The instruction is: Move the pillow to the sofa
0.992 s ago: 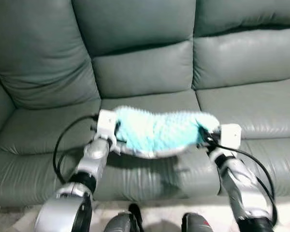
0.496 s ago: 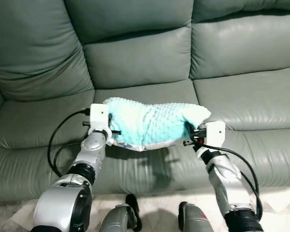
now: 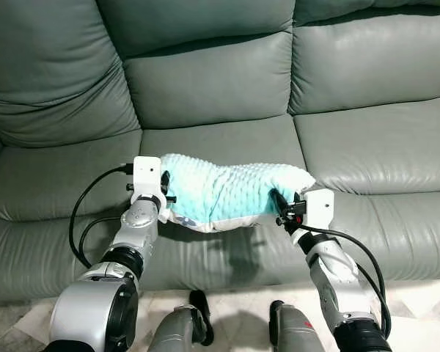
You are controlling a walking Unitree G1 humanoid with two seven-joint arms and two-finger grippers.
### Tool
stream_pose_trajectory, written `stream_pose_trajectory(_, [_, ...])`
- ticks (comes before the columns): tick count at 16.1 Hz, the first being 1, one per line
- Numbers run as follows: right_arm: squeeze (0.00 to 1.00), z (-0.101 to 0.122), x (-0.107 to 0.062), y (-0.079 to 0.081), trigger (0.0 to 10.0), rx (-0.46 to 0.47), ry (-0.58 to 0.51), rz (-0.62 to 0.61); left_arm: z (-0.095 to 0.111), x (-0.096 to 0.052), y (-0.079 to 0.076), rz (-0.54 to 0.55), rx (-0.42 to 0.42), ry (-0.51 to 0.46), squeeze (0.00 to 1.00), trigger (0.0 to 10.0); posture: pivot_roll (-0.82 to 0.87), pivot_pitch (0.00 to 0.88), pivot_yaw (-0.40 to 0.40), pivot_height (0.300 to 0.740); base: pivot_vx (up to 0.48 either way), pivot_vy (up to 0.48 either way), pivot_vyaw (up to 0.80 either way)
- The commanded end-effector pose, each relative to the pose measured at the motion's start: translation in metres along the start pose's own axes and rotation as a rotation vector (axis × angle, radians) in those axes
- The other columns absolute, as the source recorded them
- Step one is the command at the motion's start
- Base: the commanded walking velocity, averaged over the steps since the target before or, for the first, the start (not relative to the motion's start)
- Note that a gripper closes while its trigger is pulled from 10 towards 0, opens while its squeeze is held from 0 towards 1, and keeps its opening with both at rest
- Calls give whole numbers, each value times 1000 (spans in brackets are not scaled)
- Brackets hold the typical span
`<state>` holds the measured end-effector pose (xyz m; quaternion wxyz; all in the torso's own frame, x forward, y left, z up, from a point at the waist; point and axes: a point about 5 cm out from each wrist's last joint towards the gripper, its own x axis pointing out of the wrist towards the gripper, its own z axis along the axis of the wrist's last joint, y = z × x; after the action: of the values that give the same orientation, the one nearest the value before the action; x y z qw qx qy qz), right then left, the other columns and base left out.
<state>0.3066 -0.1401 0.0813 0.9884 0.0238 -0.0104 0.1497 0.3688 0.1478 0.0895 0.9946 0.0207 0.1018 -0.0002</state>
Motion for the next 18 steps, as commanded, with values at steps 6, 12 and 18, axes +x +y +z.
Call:
stream_pose_trajectory(6, [1000,-11,-7,11,10000,14,17,34,-23,-8,0,-37,-40,60,1000,10000,-220,345,140,740,0,0,0])
stream_pose_trajectory(12, [1000,-12,-8,21,10000,18,19,56,-30,-11,-6,-127,-36,75,1000,10000,-211,347,139,740,0,0,0])
stream_pose_trajectory(18, [1000,-45,-31,16,10000,-111,278,-28,-43,-19,-6,-195,-73,85,1000,10000,-206,343,138,740,0,0,0])
